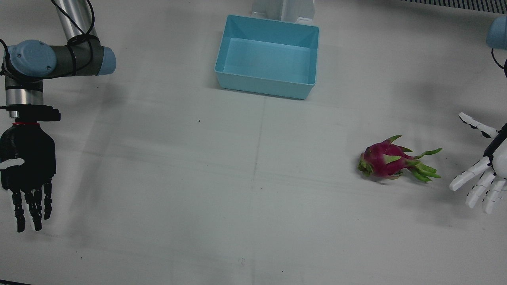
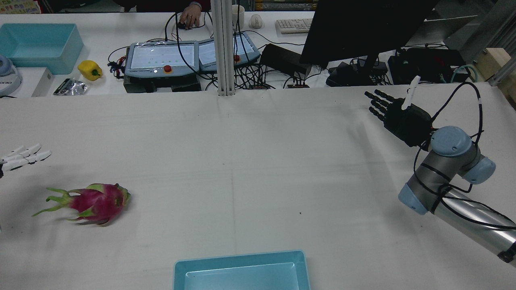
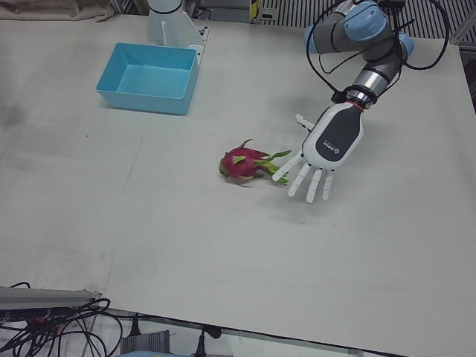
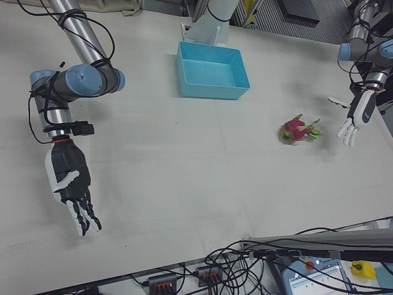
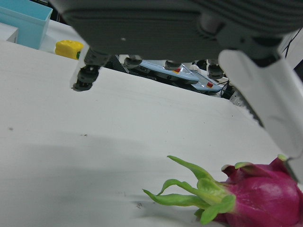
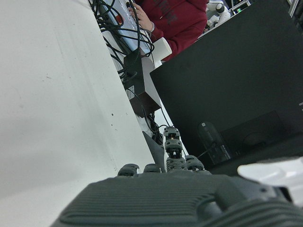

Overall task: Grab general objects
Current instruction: 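Move the left hand in toward the pink dragon fruit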

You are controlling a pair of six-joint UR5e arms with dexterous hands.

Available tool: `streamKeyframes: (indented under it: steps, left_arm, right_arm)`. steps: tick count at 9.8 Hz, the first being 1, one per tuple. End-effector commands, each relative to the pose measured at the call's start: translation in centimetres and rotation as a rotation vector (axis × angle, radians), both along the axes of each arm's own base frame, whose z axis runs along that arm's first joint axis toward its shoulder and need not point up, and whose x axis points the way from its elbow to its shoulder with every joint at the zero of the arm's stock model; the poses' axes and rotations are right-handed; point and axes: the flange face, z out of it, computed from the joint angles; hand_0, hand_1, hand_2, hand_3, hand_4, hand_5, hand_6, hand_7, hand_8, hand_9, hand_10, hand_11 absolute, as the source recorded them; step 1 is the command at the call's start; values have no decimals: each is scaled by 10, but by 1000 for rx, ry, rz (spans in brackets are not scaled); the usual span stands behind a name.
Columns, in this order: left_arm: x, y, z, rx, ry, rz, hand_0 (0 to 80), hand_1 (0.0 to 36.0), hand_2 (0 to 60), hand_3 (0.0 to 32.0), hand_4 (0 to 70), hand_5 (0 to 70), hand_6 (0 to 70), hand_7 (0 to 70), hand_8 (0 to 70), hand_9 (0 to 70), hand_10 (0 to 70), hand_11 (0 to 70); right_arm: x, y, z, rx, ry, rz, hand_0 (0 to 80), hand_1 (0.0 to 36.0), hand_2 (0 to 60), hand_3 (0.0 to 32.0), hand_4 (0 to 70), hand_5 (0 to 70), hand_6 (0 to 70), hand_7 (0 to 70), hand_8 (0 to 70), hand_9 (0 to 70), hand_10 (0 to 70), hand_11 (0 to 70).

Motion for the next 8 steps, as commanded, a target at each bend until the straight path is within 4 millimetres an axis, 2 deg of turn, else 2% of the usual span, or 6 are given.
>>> streamKeyframes:
  steps: [1,2,3,6,7,8]
  left_arm:
    - [15,-1,-10,68,8,27,463,137,131,320,0,0,0,0,0,0,0,0]
    - [32,2,-12,104,3,50,460,161,238,320,0,0,0,0,0,0,0,0]
    - [36,0,-14,121,3,39,462,182,302,320,0,0,0,0,0,0,0,0]
    - [42,-1,-14,144,-26,10,456,190,374,320,0,0,0,0,0,0,0,0]
    - [54,4,-14,129,-30,36,449,176,344,320,0,0,0,0,0,0,0,0]
    - [65,2,-19,103,-30,55,453,143,208,320,0,0,0,0,0,0,0,0]
  right_arm:
    - [0,0,0,0,0,0,0,0,0,0,0,0,0,0,0,0,0,0]
    - [0,0,0,0,0,0,0,0,0,0,0,0,0,0,0,0,0,0]
    - [0,0,0,0,0,0,0,0,0,0,0,0,0,0,0,0,0,0]
    - [0,0,0,0,0,0,0,0,0,0,0,0,0,0,0,0,0,0]
    - [0,0,0,0,0,0,0,0,0,0,0,0,0,0,0,0,0,0]
    - [0,0,0,0,0,0,0,0,0,0,0,0,0,0,0,0,0,0]
